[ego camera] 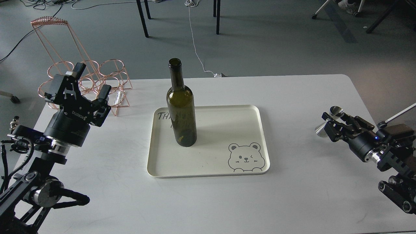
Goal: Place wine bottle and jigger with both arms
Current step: 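Carry the jigger with the right gripper away from the tray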
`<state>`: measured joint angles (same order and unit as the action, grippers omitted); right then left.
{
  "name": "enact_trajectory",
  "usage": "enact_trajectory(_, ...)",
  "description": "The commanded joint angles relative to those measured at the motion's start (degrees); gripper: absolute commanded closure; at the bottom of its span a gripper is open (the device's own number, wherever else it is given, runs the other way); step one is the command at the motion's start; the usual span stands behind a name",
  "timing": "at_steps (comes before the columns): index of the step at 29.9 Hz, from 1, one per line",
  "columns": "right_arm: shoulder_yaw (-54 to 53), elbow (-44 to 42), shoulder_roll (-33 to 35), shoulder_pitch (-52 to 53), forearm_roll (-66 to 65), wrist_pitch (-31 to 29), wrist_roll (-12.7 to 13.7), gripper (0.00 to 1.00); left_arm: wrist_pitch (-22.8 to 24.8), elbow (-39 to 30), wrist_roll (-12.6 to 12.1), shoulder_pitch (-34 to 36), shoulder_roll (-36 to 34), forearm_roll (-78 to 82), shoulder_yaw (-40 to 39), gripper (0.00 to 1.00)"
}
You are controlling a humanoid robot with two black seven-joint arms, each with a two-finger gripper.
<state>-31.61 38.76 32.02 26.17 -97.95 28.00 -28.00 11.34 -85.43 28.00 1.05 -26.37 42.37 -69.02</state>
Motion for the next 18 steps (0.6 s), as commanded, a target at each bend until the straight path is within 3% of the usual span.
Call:
enact_trajectory(1, 0.8, 0.7, 0.5, -0.2, 0.6, 0.0, 0.0, 0.06, 0.0, 0.0, 0.0, -0.1, 0.1, 0.0, 0.0, 0.02)
enact_trajectory(13, 6.4, 16.3, 17.2, -3.7, 8.6, 0.0, 0.0, 0.05, 0.0, -0.5, 0.0, 0.0, 0.2, 0.1, -0.1, 0.02)
enact_trajectory(18, 7.4, 26.1, 23.9, -3.5, 21.1, 0.0, 0.0, 0.04, 0.0, -0.5, 0.0, 0.0, 0.0, 0.1, -0.4, 0.02)
